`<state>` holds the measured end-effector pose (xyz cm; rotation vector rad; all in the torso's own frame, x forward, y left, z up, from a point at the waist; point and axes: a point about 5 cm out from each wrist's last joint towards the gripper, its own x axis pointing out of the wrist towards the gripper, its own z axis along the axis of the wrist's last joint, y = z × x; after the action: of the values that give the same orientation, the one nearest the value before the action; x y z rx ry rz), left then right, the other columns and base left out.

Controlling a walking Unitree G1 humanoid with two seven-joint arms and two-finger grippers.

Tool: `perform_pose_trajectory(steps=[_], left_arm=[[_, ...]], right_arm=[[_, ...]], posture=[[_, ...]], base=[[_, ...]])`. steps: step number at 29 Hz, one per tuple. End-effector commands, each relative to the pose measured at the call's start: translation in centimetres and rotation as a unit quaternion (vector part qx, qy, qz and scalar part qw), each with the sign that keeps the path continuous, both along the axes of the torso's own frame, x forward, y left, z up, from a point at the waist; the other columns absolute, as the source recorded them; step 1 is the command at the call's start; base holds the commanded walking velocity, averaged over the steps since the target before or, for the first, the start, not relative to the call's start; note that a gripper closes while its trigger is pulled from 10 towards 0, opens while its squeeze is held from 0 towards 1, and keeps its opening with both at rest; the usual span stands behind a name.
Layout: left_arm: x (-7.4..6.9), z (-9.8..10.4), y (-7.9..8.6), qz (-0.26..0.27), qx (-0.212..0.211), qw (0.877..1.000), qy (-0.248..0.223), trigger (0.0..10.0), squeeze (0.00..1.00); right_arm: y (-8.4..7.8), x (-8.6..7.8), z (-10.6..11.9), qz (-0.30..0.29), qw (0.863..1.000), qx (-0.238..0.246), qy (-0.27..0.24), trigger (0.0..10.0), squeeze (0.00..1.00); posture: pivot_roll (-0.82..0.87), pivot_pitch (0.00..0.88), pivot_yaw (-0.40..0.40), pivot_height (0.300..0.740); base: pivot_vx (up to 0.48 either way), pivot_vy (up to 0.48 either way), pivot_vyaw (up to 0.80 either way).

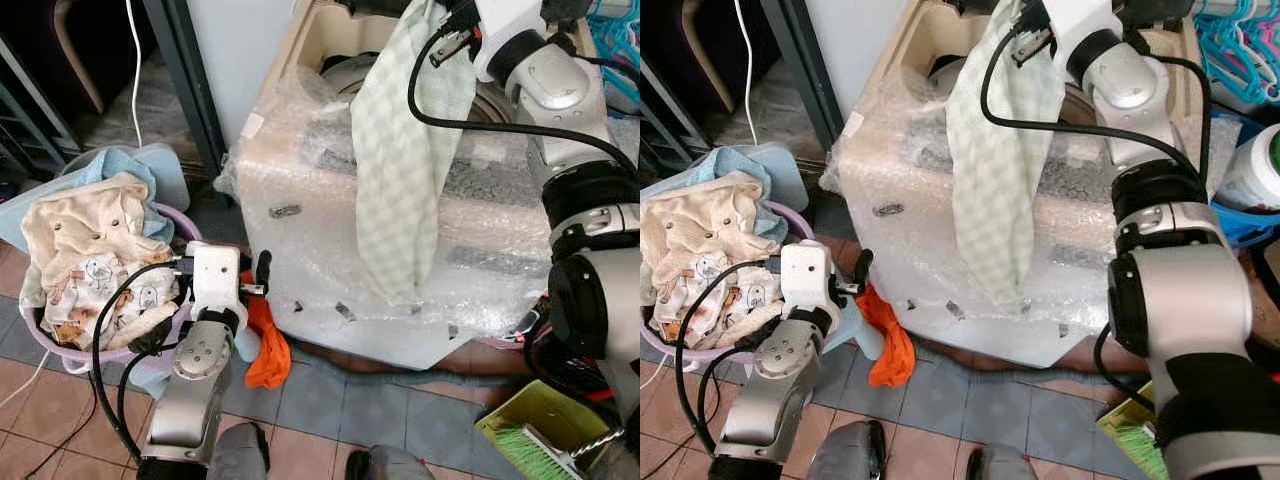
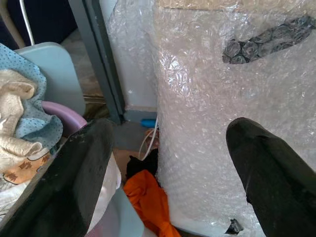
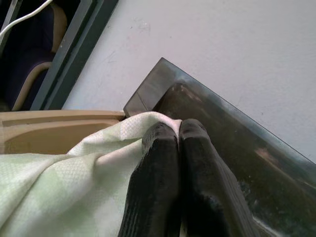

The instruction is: Clothes washing

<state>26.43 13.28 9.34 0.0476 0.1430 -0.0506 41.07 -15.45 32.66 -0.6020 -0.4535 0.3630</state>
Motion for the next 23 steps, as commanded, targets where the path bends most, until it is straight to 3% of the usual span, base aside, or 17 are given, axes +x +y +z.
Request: perform_pose_trajectory(steps=[1,3,4,7,8,9,10,15,19,22,23], left_arm=[[0.1,-0.1,-0.8,-0.011,-0.008,1.000,0.003,10.0,0.00],[0.3,-0.2,-1.1,-0.015,-0.013,1.000,0.006,10.0,0.00],[0.4,-0.2,-1.2,-0.016,-0.014,1.000,0.007,10.0,0.00],[0.4,-0.3,-1.2,-0.018,-0.014,1.000,0.009,10.0,0.00],[0.4,-0.3,-1.3,-0.019,-0.014,1.000,0.009,10.0,0.00],[0.4,-0.3,-1.3,-0.019,-0.014,1.000,0.009,10.0,0.00],[0.4,-0.3,-1.3,-0.020,-0.014,1.000,0.009,10.0,0.00],[0.5,-0.3,-1.5,-0.023,-0.014,1.000,0.008,10.0,0.00],[0.5,-0.3,-1.5,-0.023,-0.014,1.000,0.006,10.0,0.00],[0.5,-0.3,-1.4,-0.021,-0.014,1.000,0.007,10.0,0.00],[0.5,-0.3,-1.4,-0.020,-0.014,1.000,0.007,10.0,0.00]], right_arm=[[-2.6,0.3,-1.3,-0.053,0.998,-0.019,0.040,10.0,1.00],[-5.6,0.3,-5.1,-0.109,0.985,-0.045,0.128,10.0,1.00],[-6.2,0.2,-5.9,-0.118,0.981,-0.047,0.144,10.0,1.00],[-6.2,-0.2,-6.8,-0.090,0.984,-0.042,0.148,10.0,1.00],[-6.1,-0.3,-7.0,-0.080,0.985,-0.042,0.150,10.0,0.76],[-6.1,-0.4,-7.1,-0.073,0.985,-0.041,0.151,10.0,0.76],[-6.0,-0.4,-7.3,-0.064,0.985,-0.041,0.153,10.0,0.00],[-5.8,-1.0,-8.1,-0.035,0.987,-0.037,0.150,10.0,0.00],[-5.8,-1.2,-7.5,-0.021,0.992,-0.022,0.122,10.0,0.00],[-5.3,-1.7,-6.5,0.032,0.993,-0.009,0.110,10.0,0.00],[-4.9,-2.0,-6.5,0.075,0.989,-0.006,0.129,10.0,0.00]], posture=[[-0.01,0.079,-0.028,0.740],[-0.01,0.078,-0.025,0.740],[-0.01,0.078,-0.025,0.740],[-0.01,0.079,-0.021,0.740],[-0.01,0.079,-0.020,0.740],[-0.01,0.079,-0.020,0.740],[-0.02,0.078,-0.020,0.740],[-0.02,0.074,-0.019,0.740],[-0.02,0.073,-0.020,0.740],[-0.02,0.073,-0.020,0.740],[-0.02,0.074,-0.020,0.740]], base=[[0.000,0.000,0.00],[0.000,0.000,0.00],[0.000,0.000,0.00],[0.000,0.000,0.00],[0.000,0.000,0.00],[0.000,0.000,0.00],[0.000,0.000,0.00],[0.000,0.000,0.00],[0.000,0.000,0.00],[0.000,0.000,0.00],[0.000,0.000,0.00]])
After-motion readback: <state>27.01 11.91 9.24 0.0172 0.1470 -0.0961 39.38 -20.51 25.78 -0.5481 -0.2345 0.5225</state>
